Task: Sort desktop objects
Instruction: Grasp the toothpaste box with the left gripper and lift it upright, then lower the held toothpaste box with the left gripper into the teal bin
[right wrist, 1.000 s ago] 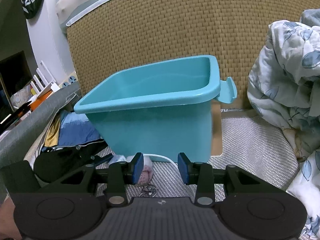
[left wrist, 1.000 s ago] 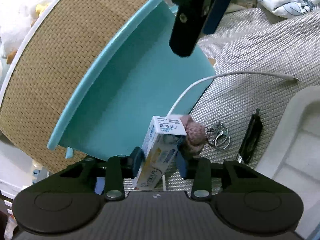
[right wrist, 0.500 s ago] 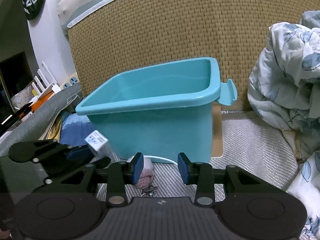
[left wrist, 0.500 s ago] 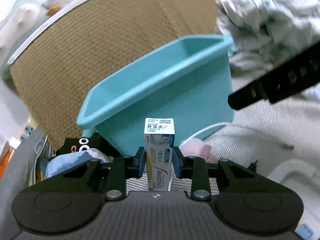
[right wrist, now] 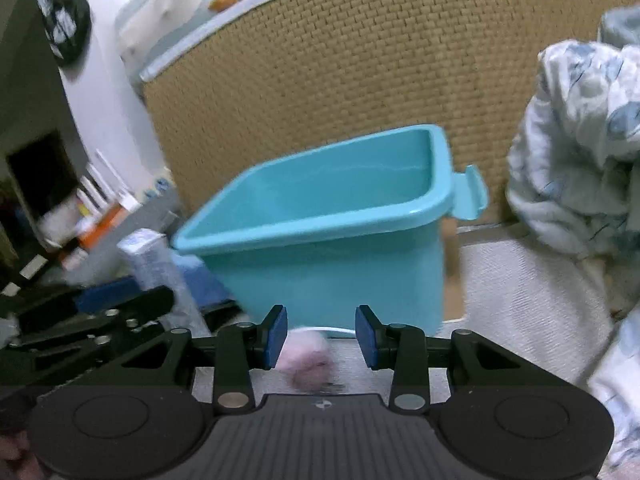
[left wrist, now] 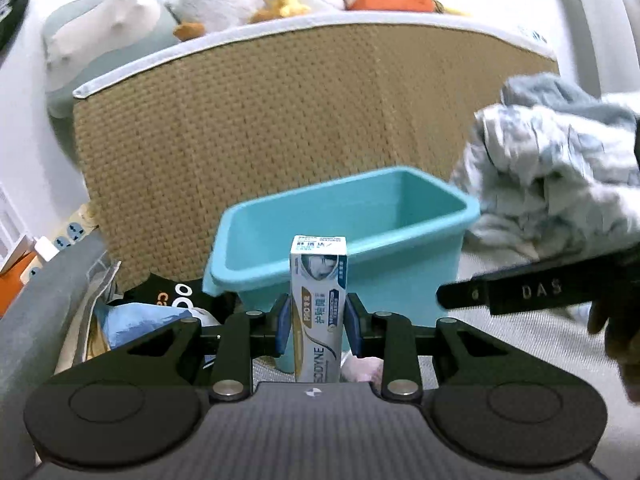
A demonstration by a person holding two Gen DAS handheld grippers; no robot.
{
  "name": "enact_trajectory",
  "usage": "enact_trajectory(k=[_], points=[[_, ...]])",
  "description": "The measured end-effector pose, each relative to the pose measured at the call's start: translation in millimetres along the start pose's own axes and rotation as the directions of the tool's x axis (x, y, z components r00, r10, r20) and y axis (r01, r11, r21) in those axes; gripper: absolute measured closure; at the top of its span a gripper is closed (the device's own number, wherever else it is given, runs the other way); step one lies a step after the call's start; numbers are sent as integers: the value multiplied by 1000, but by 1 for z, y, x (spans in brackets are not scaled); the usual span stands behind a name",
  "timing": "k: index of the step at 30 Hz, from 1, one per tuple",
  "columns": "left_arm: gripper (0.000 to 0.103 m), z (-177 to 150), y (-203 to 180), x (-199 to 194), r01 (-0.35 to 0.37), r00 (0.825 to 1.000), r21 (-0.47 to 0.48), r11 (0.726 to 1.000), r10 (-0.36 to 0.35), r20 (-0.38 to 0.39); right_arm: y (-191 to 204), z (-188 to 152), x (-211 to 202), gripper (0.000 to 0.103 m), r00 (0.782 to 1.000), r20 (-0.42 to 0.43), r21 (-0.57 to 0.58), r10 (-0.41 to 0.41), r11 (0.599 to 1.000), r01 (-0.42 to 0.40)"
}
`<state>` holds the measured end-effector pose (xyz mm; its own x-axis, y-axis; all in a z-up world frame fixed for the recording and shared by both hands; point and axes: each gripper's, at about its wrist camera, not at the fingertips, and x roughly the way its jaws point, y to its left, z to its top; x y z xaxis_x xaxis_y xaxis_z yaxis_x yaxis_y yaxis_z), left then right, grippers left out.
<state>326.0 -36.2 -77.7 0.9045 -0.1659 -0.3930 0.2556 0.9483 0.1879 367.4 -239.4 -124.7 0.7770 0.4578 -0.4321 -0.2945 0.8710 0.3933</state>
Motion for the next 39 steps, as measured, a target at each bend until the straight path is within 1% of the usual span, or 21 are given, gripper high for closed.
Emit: enact_trajectory(k=[1,3,6,9,14,19,22,27,29,33,36,39], points=[[71,4,2,-2,2,1000,-20,1000,-2,1,1,1,-2,61,1000,4,0,4,1000,-4],[71,11,7,-5,-1,1000,-47,999,1,10,4,0,-4,59,1000,10,-32,-14,999,15],[71,20,9,-9,-8,1000,-70,998,10,22,5,-1,-4,59,999,17,-61,-42,997,43],[71,30,9,-12,-11,999,-92,996,13,30,3,-2,-4,59,999,15,-44,-36,998,37],[71,42,7,-14,-18,999,-112,994,22,40,5,-1,-7,59,999,23,-47,-24,999,25],[71,56,9,-11,-15,999,-165,986,20,30,2,-4,-9,59,999,19,-40,-32,999,33],[71,67,11,-10,-25,999,-181,983,33,42,0,-4,-9,59,999,18,-29,-37,999,38],[71,91,16,-4,-32,998,-253,967,45,49,-4,-9,-8,59,1000,-3,25,-15,1000,15],[71,100,16,3,-36,998,-253,967,46,32,-2,-10,-9,59,1000,-4,22,-14,1000,14],[71,119,8,19,-41,998,-221,974,49,30,2,-9,-15,59,1000,16,12,-5,1000,5],[71,129,2,34,-37,999,-208,977,42,19,-1,-7,-18,59,1000,26,22,-2,1000,2],[71,134,-1,48,-32,999,-220,975,35,8,-6,-6,-19,59,1000,27,49,-8,999,7]])
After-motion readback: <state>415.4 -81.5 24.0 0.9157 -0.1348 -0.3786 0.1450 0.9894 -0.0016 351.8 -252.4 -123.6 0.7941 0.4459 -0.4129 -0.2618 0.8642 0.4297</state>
